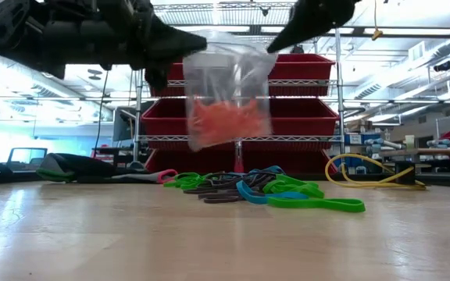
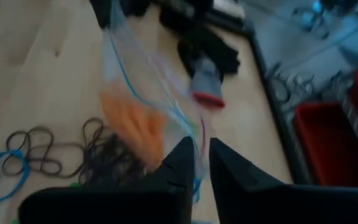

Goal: Sort rubber bands
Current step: Close the transparent zip bag

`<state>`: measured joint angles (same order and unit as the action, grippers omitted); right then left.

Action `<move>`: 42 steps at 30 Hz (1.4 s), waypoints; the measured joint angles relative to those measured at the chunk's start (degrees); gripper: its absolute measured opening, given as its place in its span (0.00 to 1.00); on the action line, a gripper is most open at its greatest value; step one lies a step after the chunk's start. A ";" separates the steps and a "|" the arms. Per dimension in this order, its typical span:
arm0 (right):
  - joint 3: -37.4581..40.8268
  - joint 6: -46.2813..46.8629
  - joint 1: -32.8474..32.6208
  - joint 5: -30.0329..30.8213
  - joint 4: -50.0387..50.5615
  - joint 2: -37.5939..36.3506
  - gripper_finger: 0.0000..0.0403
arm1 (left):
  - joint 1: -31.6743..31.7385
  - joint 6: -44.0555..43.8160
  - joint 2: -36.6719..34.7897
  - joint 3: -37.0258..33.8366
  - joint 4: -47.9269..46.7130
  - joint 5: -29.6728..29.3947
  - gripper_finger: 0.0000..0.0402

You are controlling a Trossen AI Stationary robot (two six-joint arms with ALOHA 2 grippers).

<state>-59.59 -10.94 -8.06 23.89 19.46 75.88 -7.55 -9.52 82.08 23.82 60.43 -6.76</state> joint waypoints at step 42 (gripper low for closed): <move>0.00 11.24 3.94 -28.51 -10.62 11.51 0.17 | -2.27 15.18 -21.70 23.95 -69.75 -7.94 0.00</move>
<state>-59.59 0.31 -4.12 -4.62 8.84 87.39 -9.82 5.66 60.38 47.77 -9.32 -14.70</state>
